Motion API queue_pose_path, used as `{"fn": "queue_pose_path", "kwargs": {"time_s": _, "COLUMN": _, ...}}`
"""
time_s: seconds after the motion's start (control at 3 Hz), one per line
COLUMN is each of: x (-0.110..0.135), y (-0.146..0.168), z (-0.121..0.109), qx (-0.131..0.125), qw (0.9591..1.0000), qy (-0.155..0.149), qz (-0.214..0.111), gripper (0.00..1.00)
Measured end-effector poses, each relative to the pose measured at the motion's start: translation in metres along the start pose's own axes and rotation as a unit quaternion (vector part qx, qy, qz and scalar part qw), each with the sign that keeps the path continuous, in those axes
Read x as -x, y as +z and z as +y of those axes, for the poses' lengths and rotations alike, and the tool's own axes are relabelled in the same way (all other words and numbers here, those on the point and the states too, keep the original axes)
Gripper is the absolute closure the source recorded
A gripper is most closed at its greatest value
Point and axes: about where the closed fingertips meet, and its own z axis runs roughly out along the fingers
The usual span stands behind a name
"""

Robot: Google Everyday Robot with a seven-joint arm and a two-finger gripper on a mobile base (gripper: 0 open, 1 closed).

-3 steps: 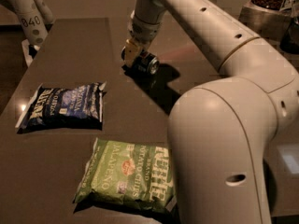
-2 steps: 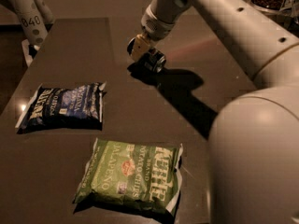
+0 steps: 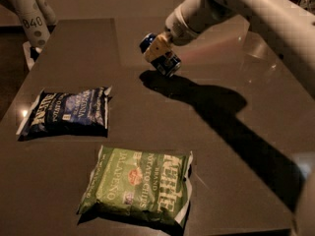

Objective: Place pepsi can upright

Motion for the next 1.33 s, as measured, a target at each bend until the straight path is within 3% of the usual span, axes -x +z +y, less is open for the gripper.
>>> {"fn": "queue_pose_path", "kwargs": {"time_s": 0.33, "x": -0.010, "y": -0.010, "z": 0.006, "qx": -0.001, "qw": 0.9971, "qy": 0.001, "qz": -0.077, "gripper": 1.00}}
{"fn": "queue_pose_path", "kwargs": {"time_s": 0.67, "x": -0.007, "y": -0.017, "z": 0.003, "qx": -0.021, "qw": 0.9807, "qy": -0.003, "qz": -0.194, "gripper": 1.00}}
{"fn": "queue_pose_path", "kwargs": {"time_s": 1.0, "x": 0.002, "y": -0.023, "z": -0.004, "qx": -0.043, "qw": 0.9640, "qy": -0.007, "qz": -0.262, "gripper": 1.00}}
{"fn": "queue_pose_path", "kwargs": {"time_s": 1.33, "x": 0.003, "y": -0.022, "z": -0.009, "qx": -0.060, "qw": 0.9523, "qy": 0.002, "qz": -0.299, "gripper": 1.00}}
